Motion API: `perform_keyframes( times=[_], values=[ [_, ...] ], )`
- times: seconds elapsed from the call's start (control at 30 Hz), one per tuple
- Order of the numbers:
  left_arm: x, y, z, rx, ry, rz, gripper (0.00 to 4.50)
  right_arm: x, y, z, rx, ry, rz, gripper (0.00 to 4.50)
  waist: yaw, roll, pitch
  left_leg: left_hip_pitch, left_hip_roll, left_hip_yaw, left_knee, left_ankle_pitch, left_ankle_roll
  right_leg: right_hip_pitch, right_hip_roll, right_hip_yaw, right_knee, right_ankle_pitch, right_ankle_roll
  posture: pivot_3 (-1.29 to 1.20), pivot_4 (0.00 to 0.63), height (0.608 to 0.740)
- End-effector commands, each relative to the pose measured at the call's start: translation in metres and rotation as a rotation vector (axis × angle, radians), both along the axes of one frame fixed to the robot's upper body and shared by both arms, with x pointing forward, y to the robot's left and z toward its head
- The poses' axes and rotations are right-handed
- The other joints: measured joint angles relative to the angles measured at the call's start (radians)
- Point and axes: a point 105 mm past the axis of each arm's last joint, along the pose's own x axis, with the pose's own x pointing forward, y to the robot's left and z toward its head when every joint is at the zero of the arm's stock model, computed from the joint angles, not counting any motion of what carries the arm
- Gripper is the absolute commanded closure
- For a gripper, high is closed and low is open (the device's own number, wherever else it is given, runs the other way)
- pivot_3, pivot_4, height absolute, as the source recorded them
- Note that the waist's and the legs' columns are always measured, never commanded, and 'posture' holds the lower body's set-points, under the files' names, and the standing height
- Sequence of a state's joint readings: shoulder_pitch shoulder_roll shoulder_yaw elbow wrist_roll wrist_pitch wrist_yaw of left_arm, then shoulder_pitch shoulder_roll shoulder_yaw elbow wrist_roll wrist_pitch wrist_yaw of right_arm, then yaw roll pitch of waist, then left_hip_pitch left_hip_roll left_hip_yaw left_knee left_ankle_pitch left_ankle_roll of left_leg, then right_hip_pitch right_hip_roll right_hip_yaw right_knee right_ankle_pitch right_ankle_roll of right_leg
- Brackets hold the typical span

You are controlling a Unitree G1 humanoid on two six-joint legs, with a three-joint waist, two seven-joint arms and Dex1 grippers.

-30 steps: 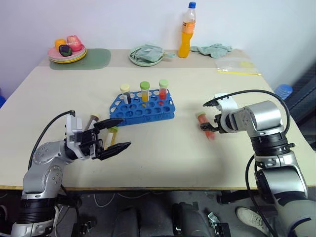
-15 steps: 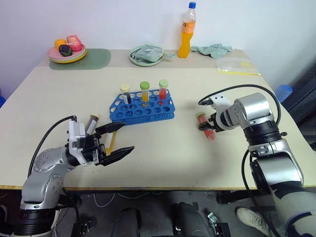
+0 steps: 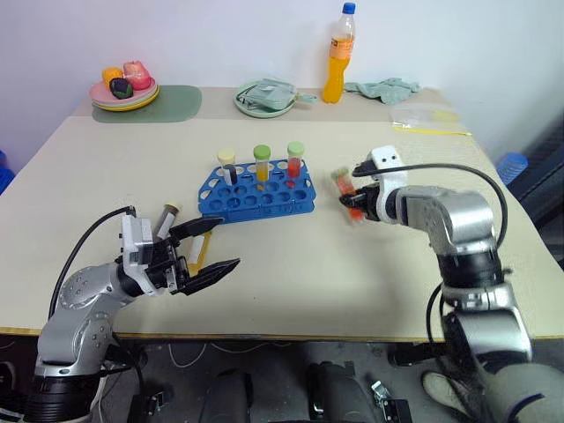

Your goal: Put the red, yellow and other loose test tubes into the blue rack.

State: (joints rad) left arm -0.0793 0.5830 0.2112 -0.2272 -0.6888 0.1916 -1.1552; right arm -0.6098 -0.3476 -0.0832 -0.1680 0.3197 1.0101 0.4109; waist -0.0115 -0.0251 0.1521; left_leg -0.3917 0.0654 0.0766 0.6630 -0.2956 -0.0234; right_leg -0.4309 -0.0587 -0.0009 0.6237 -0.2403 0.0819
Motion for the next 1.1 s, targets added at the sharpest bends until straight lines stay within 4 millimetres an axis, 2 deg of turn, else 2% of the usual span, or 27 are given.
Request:
perform_keyframes(
  times=[0.03, 0.17, 0.27, 0.37, 0.43, 0.5, 0.73, 0.93, 1.1],
  values=[
    [0.007, 0.009, 0.011, -0.005, -0.037, -0.004, 0.0, -0.023, 0.015, 0.047, 0.108, -0.369, 0.025, 3.71, -0.002, 0.0, 0.0, 0.0, 0.0, 0.0, 0.0, 0.0, 0.0, 0.0, 0.0, 0.0, 0.0, 0.0, 0.0, 0.0, 0.15, 0.74],
    [0.015, 0.014, 0.012, -0.005, -0.039, -0.014, 0.0, -0.031, 0.053, 0.036, 0.118, -0.567, 0.08, 3.71, -0.015, 0.0, 0.0, 0.002, 0.0, 0.001, 0.001, 0.0, 0.0, 0.001, 0.0, 0.0, 0.0, -0.001, -0.002, 0.0, 0.15, 0.74],
    [0.016, 0.013, 0.01, -0.004, -0.032, -0.035, 0.0, -0.023, 0.063, 0.034, 0.262, -0.613, 0.021, 3.71, -0.029, 0.0, 0.0, 0.002, 0.001, 0.0, 0.001, 0.0, 0.0, 0.001, 0.001, 0.0, 0.001, -0.001, -0.003, 0.0, 0.15, 0.74],
    [0.017, 0.014, 0.009, 0.004, -0.029, -0.04, 0.0, -0.021, 0.072, 0.031, 0.261, -0.679, 0.039, 3.71, -0.03, 0.0, 0.0, 0.002, 0.001, 0.0, 0.001, 0.0, 0.0, 0.001, 0.001, 0.0, 0.002, -0.001, -0.002, 0.0, 0.15, 0.74],
    [0.019, 0.021, 0.011, 0.014, -0.028, -0.039, 0.0, -0.015, 0.087, 0.023, 0.254, -0.692, 0.072, 3.71, -0.031, 0.0, 0.0, 0.002, 0.0, 0.0, 0.001, 0.0, 0.0, 0.001, 0.0, 0.001, 0.002, -0.001, -0.002, 0.0, 0.15, 0.74],
    [0.016, 0.027, 0.009, 0.038, -0.02, -0.031, 0.0, -0.006, 0.098, 0.005, 0.224, -0.678, 0.099, 3.71, -0.035, 0.0, 0.0, 0.002, 0.0, 0.0, 0.001, 0.0, 0.0, 0.001, 0.0, 0.001, 0.002, -0.001, -0.003, 0.0, 0.15, 0.74],
    [0.009, 0.041, 0.004, 0.062, -0.006, -0.01, 0.0, 0.012, 0.11, -0.022, 0.16, -0.672, 0.106, 3.71, -0.035, 0.002, 0.001, 0.004, 0.001, 0.001, 0.0, 0.001, -0.001, 0.001, 0.0, 0.001, 0.004, -0.002, -0.003, 0.0, 0.15, 0.74],
    [0.001, 0.046, 0.002, 0.07, -0.009, 0.004, 0.0, 0.026, 0.109, -0.014, 0.163, -0.692, 0.08, 3.71, -0.035, 0.002, 0.001, 0.004, 0.001, 0.001, 0.001, 0.002, -0.003, 0.001, 0.0, 0.001, 0.005, -0.002, -0.003, 0.0, 0.15, 0.74],
    [-0.002, 0.047, 0.0, 0.069, -0.008, 0.004, 0.0, 0.023, 0.109, 0.003, 0.255, -0.71, 0.127, 3.71, -0.035, 0.002, 0.001, 0.004, 0.001, 0.001, 0.0, 0.002, -0.003, 0.001, 0.0, 0.001, 0.006, -0.001, -0.003, 0.0, 0.15, 0.74]
  ],
)
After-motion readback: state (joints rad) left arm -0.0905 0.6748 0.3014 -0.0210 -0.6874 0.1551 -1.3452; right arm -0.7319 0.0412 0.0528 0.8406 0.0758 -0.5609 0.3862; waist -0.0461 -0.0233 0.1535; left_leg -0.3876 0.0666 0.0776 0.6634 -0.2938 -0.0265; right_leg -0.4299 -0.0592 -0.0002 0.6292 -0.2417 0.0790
